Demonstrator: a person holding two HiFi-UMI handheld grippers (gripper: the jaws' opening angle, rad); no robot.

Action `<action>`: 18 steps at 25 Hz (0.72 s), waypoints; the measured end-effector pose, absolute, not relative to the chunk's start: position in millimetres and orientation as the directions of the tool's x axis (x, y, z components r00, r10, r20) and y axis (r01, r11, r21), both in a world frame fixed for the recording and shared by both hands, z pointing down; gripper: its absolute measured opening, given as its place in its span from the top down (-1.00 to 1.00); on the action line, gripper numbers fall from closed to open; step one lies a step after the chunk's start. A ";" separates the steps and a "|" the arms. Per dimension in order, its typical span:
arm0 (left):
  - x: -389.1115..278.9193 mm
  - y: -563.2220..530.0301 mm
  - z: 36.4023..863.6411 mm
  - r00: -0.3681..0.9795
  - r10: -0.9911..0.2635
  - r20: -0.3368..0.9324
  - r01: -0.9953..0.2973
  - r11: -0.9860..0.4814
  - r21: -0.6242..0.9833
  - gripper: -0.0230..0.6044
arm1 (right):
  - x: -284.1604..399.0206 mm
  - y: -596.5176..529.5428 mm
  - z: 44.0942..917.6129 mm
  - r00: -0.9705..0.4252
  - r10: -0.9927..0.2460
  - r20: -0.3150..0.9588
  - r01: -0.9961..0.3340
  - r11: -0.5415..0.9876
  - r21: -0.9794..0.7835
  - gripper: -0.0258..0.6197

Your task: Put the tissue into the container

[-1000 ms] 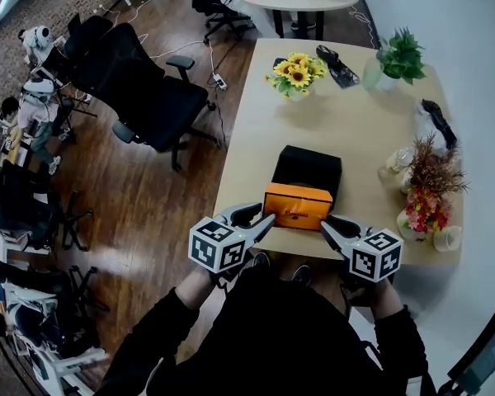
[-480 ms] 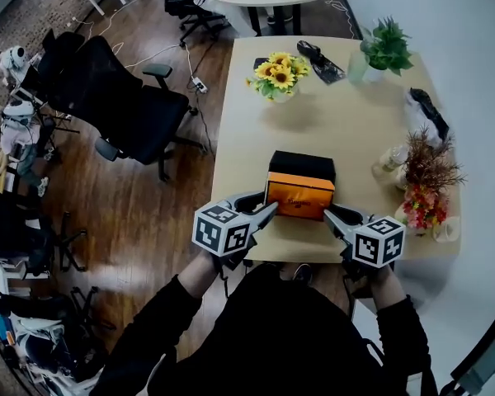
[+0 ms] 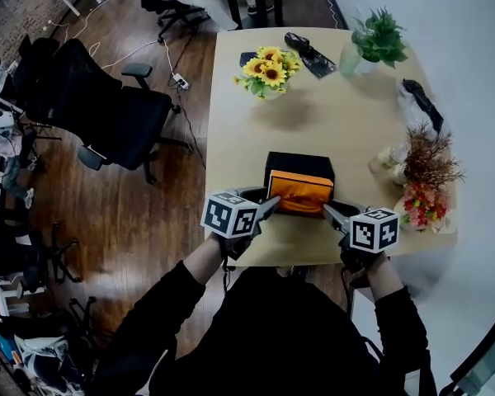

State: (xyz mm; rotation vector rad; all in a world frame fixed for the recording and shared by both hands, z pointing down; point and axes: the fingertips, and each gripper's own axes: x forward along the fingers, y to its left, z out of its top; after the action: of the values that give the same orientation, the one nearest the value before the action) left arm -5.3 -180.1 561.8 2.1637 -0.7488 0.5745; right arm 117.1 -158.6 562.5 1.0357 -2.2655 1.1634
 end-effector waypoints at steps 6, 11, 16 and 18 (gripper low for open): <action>1.5 -181.3 587.1 0.722 -0.246 0.647 -0.669 -0.490 0.559 0.52 | 123.5 -160.1 582.1 -0.628 -0.409 0.662 -0.778 0.343 -0.526 0.73; 7.8 -184.5 600.1 0.703 -0.187 0.686 -0.674 -0.482 0.560 0.52 | 127.8 -165.8 595.8 -0.602 -0.364 0.711 -0.797 0.325 -0.509 0.73; 6.7 -183.7 612.0 0.674 -0.154 0.723 -0.691 -0.476 0.543 0.52 | 124.2 -164.9 607.1 -0.598 -0.301 0.742 -0.796 0.328 -0.509 0.73; 6.8 -183.6 615.5 0.662 -0.148 0.735 -0.699 -0.474 0.535 0.52 | 124.1 -164.0 611.4 -0.595 -0.279 0.753 -0.797 0.328 -0.508 0.73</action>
State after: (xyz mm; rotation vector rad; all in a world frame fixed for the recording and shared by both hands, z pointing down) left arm 6.8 -183.6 615.5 1.9854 -0.6586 0.7811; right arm 124.1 -164.0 611.4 0.9423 -2.0504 1.2354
